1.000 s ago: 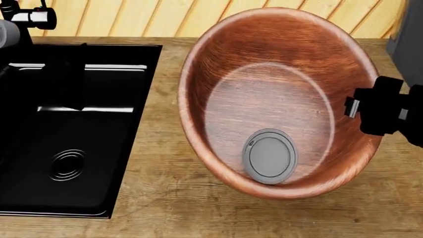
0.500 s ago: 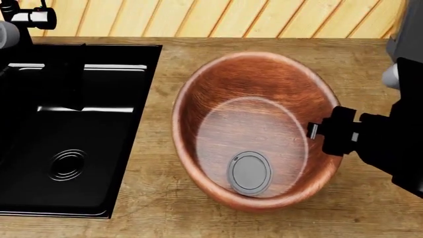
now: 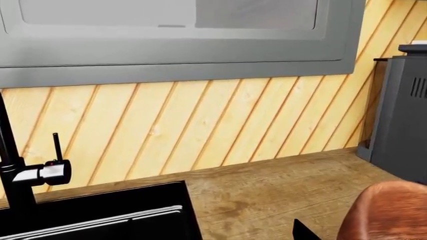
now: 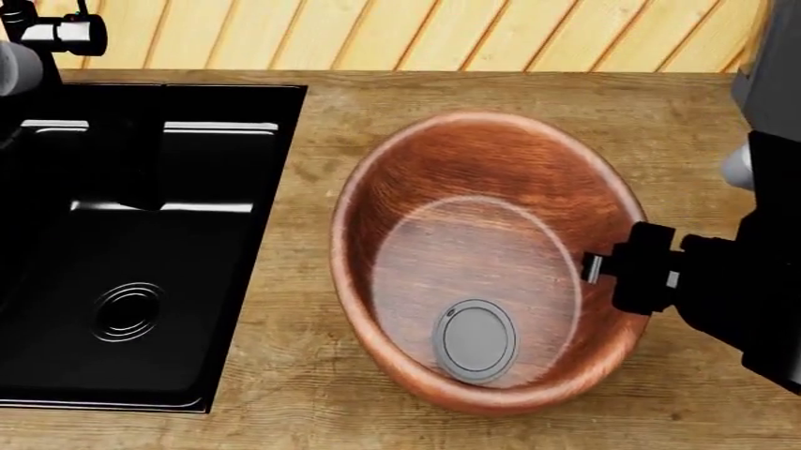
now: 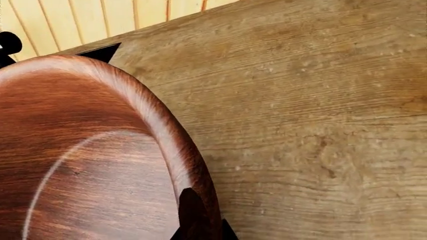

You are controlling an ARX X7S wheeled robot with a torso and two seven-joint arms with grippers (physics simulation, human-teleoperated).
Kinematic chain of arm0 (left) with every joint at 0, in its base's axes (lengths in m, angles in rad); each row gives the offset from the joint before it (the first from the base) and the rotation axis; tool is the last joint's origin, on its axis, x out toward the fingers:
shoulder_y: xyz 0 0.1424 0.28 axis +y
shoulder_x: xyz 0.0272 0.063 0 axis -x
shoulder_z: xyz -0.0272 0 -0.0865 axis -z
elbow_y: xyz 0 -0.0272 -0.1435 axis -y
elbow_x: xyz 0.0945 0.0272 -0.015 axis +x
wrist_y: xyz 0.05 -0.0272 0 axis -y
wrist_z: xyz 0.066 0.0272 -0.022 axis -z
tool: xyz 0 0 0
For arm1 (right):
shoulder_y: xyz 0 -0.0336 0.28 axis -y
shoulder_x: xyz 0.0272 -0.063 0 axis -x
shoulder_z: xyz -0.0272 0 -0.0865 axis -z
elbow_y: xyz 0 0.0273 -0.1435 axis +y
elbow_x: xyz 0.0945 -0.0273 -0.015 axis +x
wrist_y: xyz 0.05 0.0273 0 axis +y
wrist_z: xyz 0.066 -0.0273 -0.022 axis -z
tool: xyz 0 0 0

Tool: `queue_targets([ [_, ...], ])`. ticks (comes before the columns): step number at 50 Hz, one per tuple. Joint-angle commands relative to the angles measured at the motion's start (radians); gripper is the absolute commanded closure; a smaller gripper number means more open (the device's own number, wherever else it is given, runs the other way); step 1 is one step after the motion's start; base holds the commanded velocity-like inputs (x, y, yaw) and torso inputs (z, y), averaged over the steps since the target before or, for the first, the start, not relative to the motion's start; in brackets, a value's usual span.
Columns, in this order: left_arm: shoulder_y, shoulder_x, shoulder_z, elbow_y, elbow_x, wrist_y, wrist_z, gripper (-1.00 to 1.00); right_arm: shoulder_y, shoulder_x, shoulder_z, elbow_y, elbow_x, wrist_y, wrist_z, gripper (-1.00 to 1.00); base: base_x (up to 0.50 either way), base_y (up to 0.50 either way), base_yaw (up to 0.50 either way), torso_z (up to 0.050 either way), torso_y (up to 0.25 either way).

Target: Place the cup inside the bowl on the dining table and move the bowl to any counter.

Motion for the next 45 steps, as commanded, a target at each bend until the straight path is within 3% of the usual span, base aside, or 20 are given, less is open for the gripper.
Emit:
queue_targets([
  [1,0.004,0.005,0.004,-0.006,0.004,0.007,0.000,-1.00,0.002,0.002,-0.007,-0.005,0.034,0.025,-0.011,1.00,0.00,0.00,0.00,0.000,0.000],
  [12,0.005,-0.006,0.001,-0.002,-0.002,0.006,0.007,-1.00,-0.017,0.015,0.016,-0.043,0.030,-0.025,0.003,1.00,0.00,0.00,0.00,0.000,0.000],
  [13,0.005,-0.006,0.001,-0.002,-0.002,0.006,0.007,-1.00,-0.028,0.011,0.020,-0.044,0.026,-0.044,0.002,-1.00,0.00,0.00,0.00,0.000,0.000],
  [23,0.007,0.000,0.006,-0.002,0.002,0.009,0.002,-1.00,-0.020,0.042,0.066,-0.108,0.075,-0.043,0.081,-1.00,0.00,0.00,0.00,0.001,0.000],
  [45,-0.027,0.011,0.004,-0.008,-0.010,-0.003,-0.009,-1.00,0.059,0.055,0.051,-0.156,-0.006,-0.073,0.033,-1.00,0.00,0.00,0.00,0.000,0.000],
])
